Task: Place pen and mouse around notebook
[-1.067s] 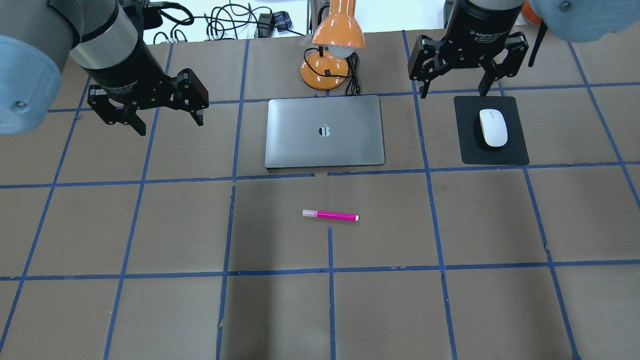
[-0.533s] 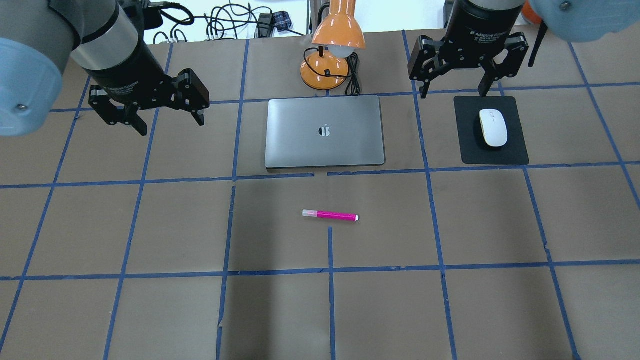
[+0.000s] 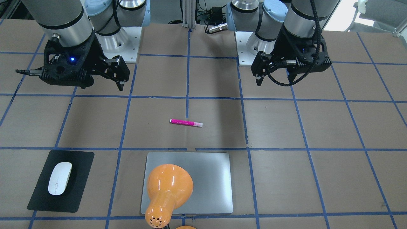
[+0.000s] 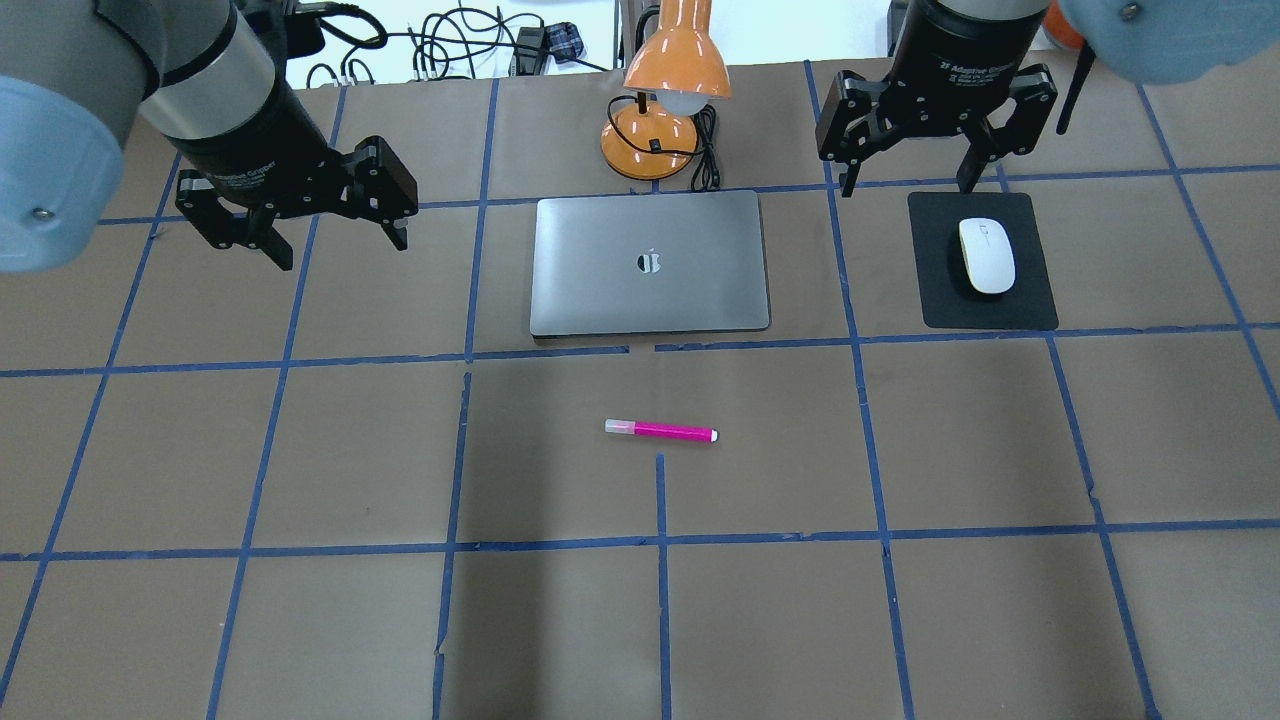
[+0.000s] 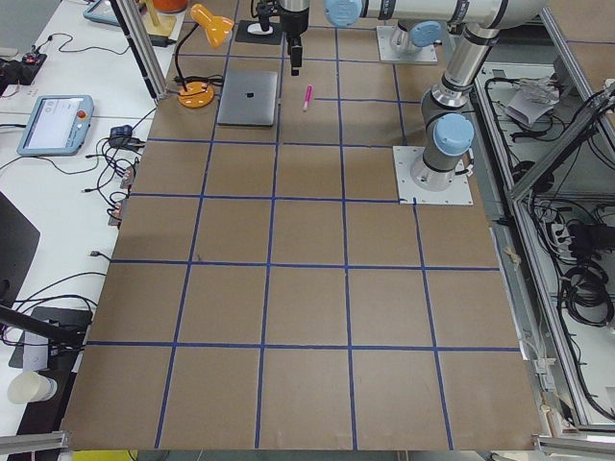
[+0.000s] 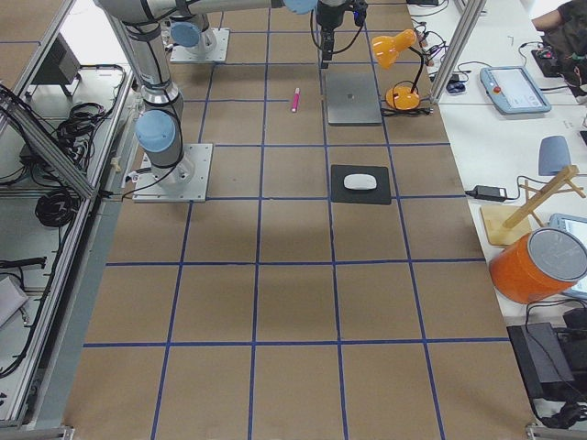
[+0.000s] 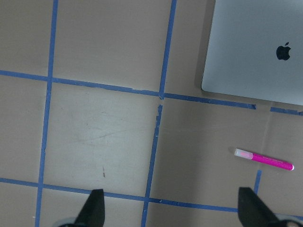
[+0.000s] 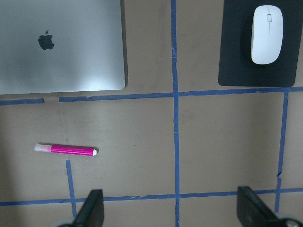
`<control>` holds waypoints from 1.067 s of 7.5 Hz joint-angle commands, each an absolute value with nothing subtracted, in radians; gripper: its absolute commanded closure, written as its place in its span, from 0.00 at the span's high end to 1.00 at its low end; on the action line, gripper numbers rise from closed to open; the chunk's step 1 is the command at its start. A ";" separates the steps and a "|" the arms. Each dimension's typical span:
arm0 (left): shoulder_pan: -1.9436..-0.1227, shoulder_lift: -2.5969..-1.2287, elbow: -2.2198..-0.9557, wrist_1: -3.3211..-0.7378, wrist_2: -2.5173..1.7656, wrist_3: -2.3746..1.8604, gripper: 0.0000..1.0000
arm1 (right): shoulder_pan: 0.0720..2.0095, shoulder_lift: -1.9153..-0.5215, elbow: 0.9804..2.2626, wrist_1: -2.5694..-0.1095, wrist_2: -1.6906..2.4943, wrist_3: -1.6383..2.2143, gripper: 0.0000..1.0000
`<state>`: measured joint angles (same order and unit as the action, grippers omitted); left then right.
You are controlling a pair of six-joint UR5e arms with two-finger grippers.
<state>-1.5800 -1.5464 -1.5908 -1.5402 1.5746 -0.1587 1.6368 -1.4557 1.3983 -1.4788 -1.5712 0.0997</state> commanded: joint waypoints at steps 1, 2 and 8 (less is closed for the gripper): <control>-1.580 -1.546 -1.591 -1.540 1.575 -0.158 1.00 | 1.637 -1.456 1.397 -1.479 -1.572 0.100 1.00; -1.580 -1.545 -1.591 -1.540 1.575 -0.158 1.00 | 1.637 -1.456 1.397 -1.480 -1.569 0.100 1.00; -1.580 -1.545 -1.591 -1.540 1.575 -0.158 1.00 | 1.637 -1.456 1.417 -1.482 -1.577 0.100 1.00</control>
<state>-1.5800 -1.5447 -1.5899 -1.5401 1.5752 -0.1580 1.6367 -1.4565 1.4036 -1.4809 -1.5743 0.1003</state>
